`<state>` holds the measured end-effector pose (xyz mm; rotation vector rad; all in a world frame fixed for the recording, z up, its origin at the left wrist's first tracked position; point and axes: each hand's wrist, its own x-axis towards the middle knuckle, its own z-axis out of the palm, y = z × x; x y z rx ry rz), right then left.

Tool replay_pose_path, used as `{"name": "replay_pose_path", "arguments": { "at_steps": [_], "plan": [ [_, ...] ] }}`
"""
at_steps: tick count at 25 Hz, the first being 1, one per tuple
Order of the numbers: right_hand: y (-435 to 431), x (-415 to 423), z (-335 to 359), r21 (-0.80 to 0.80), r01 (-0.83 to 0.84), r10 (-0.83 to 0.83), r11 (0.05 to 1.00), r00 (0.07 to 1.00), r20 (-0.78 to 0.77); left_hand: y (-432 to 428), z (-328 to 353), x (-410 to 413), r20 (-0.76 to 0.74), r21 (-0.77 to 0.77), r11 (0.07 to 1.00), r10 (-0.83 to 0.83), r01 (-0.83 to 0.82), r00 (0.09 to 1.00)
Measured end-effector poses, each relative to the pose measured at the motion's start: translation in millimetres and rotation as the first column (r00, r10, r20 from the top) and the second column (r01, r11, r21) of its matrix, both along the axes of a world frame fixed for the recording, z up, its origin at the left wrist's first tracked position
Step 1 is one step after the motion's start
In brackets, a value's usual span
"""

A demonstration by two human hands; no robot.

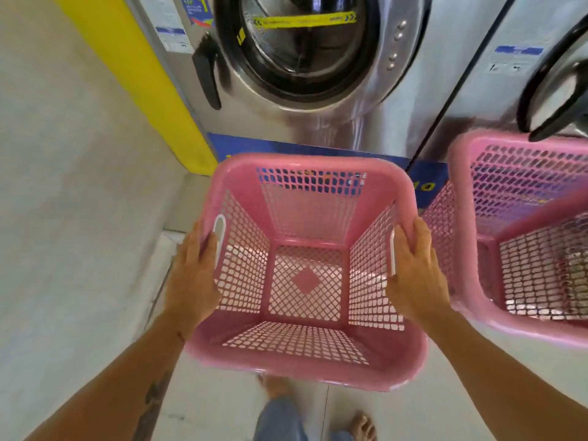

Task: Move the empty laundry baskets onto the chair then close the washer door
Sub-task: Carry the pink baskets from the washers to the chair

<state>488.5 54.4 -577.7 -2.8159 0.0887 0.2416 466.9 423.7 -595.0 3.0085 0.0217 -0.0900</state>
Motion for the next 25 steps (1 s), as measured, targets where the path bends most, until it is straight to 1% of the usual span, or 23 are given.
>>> {"name": "replay_pose_path", "arguments": {
  "at_steps": [4,6,9,11,13,16,19,21,23,25],
  "plan": [
    [-8.0,-57.3,2.4,0.048,-0.109,0.110,0.993,0.994,-0.020,2.8,6.8,-89.6,-0.067,-0.017,0.996,0.084,-0.085,0.994],
    [-5.7,-79.7,2.2,0.061,-0.140,0.143,0.988,0.989,-0.047,6.5,8.8,-124.5,-0.114,-0.012,0.995,0.094,-0.096,0.989],
    [10.0,-103.3,-6.4,0.086,-0.177,0.186,0.981,0.975,-0.122,16.4,-0.2,-163.4,-0.198,-0.014,0.993,0.116,-0.121,0.973],
    [22.6,-108.5,-22.7,0.077,-0.190,0.201,0.979,0.962,-0.183,23.5,-13.8,-180.8,-0.226,-0.004,0.988,0.150,-0.155,0.962],
    [36.9,-113.0,-47.7,0.079,-0.221,0.233,0.972,0.956,-0.180,36.0,-37.2,-194.7,-0.208,0.003,0.983,0.178,-0.181,0.962],
    [53.9,-112.0,-83.2,0.082,-0.227,0.234,0.970,0.967,-0.101,54.0,-71.9,-201.4,-0.151,0.009,0.982,0.186,-0.187,0.971],
    [73.1,-115.5,-115.4,0.052,-0.215,0.218,0.975,0.975,-0.050,70.6,-96.1,-198.9,-0.120,0.024,0.979,0.203,-0.201,0.972],
    [85.0,-124.6,-133.8,0.033,-0.222,0.223,0.975,0.973,-0.054,77.1,-106.3,-196.0,-0.145,0.016,0.971,0.239,-0.239,0.960],
    [91.7,-136.5,-145.1,0.000,-0.236,0.235,0.972,0.968,-0.083,78.0,-108.7,-195.8,-0.204,-0.008,0.955,0.289,-0.297,0.935],
    [91.8,-143.3,-142.4,0.004,-0.231,0.230,0.973,0.968,-0.105,77.4,-102.7,-194.9,-0.265,-0.013,0.940,0.325,-0.340,0.908]
  ]
}}
